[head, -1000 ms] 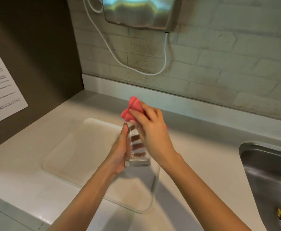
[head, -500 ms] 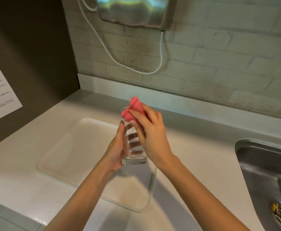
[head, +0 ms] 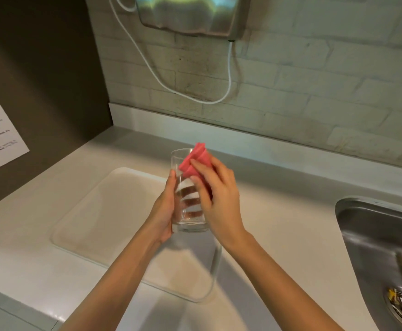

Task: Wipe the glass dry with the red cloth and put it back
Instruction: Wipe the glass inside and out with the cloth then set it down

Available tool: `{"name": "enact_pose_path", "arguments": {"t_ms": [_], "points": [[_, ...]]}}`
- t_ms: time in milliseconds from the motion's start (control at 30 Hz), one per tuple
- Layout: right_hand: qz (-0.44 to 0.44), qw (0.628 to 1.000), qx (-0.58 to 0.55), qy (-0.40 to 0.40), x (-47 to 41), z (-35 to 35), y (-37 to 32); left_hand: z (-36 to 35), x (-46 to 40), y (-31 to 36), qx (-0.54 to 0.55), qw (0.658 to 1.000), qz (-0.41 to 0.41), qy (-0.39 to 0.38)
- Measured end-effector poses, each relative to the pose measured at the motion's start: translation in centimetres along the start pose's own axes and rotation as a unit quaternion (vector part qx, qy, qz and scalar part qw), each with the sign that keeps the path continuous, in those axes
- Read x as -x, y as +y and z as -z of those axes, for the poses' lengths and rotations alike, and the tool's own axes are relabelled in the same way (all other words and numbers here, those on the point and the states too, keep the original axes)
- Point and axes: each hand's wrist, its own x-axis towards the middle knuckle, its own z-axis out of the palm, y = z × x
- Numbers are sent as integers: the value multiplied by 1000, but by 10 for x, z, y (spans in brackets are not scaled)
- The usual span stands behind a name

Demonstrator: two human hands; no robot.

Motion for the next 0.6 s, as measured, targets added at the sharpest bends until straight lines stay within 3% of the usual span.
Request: {"name": "enact_pose_path", "arguments": {"t_ms": [133, 167, 233, 267, 333, 400, 433, 500, 600], "points": [[123, 990, 24, -57, 48, -2, 17, 10, -3, 5, -27, 999, -15, 30], [93, 994, -17, -55, 59, 0, 18, 11, -5, 5, -30, 999, -19, 42], [-79, 978, -189, -31, 71, 4, 14, 12, -6, 5, -24, 998, -21, 54], [-185, 938, -294, -12, 74, 5, 14, 10, -5, 5, -18, 998, -18, 53], [-359, 810, -464, 16, 74, 2, 13, 6, -4, 7, -7, 999, -14, 42], [-476, 663, -578, 7, 71, -5, 13, 3, -5, 9, -6, 999, -18, 28], [-509, 607, -610, -2, 69, -8, 10, 1, -6, 9, -9, 999, -22, 23], [-520, 560, -644, -20, 68, -11, 7, -4, -5, 9, -17, 999, -33, 18], [-497, 565, -659, -11, 69, -13, 10, -7, -2, 7, -34, 998, -44, 14]]}}
